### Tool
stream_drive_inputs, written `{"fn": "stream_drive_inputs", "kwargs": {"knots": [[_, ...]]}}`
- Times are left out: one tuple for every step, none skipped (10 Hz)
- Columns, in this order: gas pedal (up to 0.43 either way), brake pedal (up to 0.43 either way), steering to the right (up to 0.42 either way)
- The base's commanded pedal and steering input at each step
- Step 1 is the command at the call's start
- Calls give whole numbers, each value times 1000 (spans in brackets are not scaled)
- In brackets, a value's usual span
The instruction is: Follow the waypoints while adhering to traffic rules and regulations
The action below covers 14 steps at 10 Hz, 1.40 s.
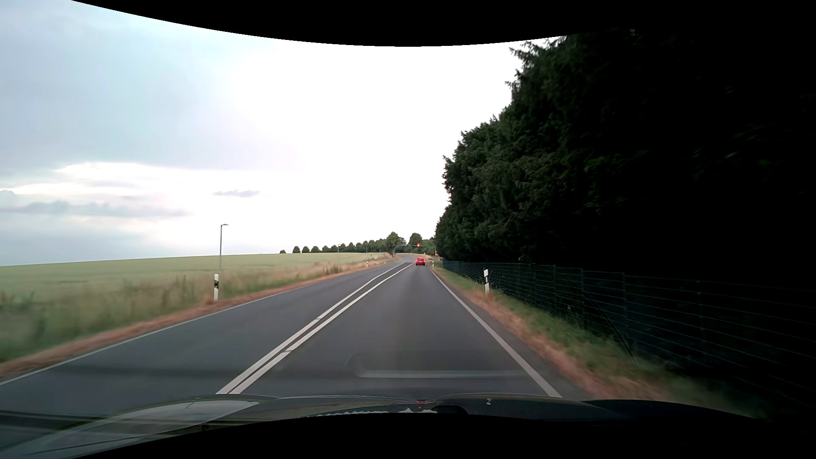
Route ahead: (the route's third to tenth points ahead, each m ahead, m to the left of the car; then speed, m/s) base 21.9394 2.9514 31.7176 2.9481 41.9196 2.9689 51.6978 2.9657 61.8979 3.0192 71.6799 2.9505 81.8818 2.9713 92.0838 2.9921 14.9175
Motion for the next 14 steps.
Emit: {"fn": "stream_drive_inputs", "kwargs": {"knots": [[87,0,-1],[87,0,-1],[87,0,-1],[87,0,-1],[87,0,-1],[87,0,-1],[87,0,-2],[87,0,-2],[87,0,-2],[87,0,-2],[87,0,-2],[87,0,-2],[98,0,-2],[98,0,-2]]}}
